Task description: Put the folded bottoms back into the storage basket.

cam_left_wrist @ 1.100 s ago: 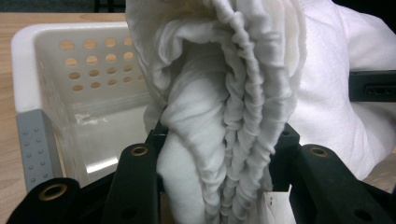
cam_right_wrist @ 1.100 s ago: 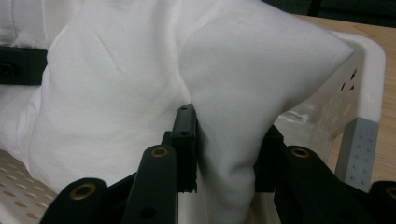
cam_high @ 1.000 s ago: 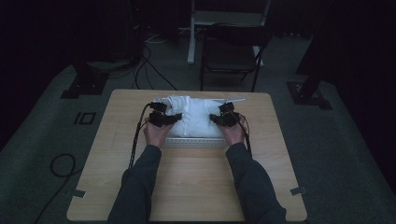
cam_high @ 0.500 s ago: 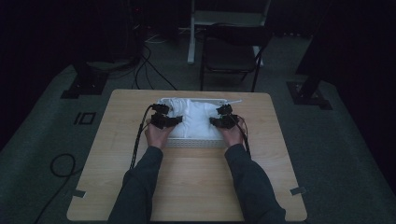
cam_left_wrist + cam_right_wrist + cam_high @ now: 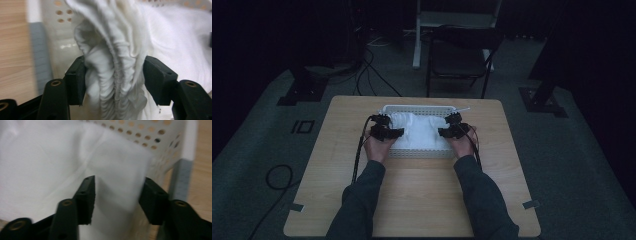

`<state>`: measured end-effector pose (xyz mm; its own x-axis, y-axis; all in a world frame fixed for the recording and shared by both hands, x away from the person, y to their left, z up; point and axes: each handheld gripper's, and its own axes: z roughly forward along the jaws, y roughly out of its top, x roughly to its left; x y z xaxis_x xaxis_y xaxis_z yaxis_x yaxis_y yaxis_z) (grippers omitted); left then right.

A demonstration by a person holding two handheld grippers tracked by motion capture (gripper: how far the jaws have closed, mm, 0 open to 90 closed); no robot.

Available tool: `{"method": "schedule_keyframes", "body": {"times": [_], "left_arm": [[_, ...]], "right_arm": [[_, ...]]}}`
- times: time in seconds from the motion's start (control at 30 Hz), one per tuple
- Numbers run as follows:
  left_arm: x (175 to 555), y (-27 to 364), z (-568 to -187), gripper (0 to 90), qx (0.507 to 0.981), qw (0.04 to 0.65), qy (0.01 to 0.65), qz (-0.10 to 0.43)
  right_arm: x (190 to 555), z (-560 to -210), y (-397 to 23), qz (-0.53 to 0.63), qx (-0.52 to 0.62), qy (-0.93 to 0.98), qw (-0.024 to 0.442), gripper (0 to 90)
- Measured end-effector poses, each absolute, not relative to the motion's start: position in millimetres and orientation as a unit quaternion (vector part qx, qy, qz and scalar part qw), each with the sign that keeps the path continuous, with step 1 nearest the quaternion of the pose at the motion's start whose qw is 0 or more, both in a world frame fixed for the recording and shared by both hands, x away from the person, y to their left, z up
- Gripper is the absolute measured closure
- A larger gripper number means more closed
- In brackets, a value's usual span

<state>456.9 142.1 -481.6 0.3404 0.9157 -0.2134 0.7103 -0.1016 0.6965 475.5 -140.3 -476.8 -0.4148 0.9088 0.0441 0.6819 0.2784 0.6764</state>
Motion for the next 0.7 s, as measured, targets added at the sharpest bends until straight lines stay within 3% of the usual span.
{"method": "schedule_keyframes", "body": {"times": [0.27, 0.7], "left_arm": [[439.5, 173.5, -462.8, 46.5, 0.694, 0.429, 0.553, 0.170], [405.5, 199.2, -457.3, 44.6, 0.677, 0.446, 0.543, 0.218]], "right_arm": [[453.0, -450.9, -164.5, 0.356, 0.500, 0.751, 0.244, 43.0], [409.4, -461.8, -216.4, 0.379, 0.512, 0.721, 0.273, 43.9]]}}
